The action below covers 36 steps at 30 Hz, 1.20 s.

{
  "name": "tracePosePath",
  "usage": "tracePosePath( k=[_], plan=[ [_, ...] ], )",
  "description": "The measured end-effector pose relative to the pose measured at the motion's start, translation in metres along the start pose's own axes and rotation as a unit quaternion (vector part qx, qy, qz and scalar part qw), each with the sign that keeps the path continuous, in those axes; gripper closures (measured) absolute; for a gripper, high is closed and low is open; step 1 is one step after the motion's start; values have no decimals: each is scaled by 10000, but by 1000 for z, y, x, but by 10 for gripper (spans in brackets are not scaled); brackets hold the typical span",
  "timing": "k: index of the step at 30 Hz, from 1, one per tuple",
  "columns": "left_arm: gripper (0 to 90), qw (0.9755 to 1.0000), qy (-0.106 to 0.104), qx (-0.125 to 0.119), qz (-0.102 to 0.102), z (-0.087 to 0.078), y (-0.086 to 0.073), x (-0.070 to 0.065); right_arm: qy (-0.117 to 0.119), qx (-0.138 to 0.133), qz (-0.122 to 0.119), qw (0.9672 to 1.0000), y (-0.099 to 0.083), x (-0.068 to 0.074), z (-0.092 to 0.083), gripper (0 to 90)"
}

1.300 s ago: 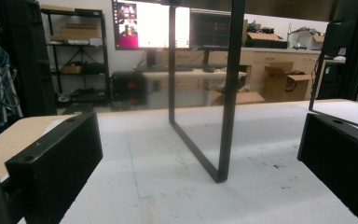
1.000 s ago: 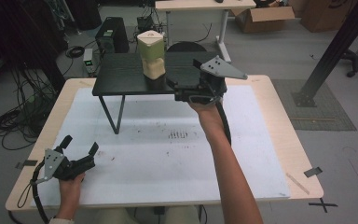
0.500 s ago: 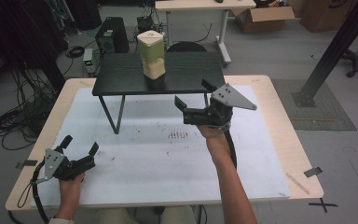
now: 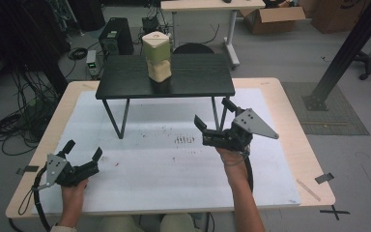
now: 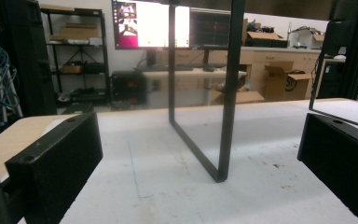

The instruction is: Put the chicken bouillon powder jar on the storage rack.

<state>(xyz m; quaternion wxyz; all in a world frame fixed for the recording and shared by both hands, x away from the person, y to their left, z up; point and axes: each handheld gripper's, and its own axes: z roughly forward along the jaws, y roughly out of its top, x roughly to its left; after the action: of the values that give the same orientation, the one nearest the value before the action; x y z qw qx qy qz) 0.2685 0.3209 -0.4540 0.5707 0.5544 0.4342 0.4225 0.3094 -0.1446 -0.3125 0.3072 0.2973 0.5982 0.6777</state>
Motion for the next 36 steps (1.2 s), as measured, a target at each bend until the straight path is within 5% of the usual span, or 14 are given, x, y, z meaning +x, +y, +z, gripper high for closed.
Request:
tracePosePath(
  k=[13, 36],
  plan=[
    [2, 10000, 2, 4, 14, 0, 0, 0, -595, 122, -164, 9980, -38, -11, -34, 0],
    [2, 10000, 3, 22, 42, 1, 0, -1, -1279, 434, 296, 9904, -113, -39, -78, 0]
  ],
)
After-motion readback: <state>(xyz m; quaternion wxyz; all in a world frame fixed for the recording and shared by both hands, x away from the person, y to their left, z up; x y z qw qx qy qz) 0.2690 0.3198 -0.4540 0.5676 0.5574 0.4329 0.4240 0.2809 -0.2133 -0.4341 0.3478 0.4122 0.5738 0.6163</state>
